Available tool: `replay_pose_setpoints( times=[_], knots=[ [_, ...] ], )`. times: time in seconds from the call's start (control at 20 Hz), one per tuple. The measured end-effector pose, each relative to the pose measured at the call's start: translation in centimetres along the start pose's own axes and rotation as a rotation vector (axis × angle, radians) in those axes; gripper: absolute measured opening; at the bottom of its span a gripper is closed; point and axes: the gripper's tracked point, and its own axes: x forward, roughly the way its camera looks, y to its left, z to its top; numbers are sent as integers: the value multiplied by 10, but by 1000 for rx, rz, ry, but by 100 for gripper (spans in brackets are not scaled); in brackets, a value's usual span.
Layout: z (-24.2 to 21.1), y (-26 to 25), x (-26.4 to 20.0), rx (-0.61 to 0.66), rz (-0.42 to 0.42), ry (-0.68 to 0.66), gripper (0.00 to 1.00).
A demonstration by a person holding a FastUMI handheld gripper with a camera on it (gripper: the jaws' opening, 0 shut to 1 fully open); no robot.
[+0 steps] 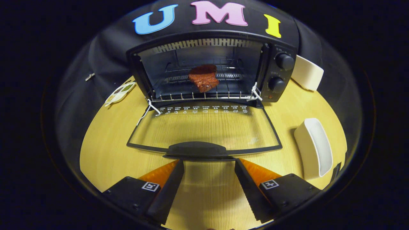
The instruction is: Open the toaster oven, put the food inside, and close the toaster oven door.
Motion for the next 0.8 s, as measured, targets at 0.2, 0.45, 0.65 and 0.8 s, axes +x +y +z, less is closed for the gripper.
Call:
replay_pose_setpoints(
  times=[0.2,0.45,0.65,0.8],
  knots=[
    [19,2,-12,29,12,7,99],
    [53,4,-36,79,46,-49,99],
    [86,4,-49,123,72,-95,99],
    [118,10,-57,93,90,-162,99]
  ],
)
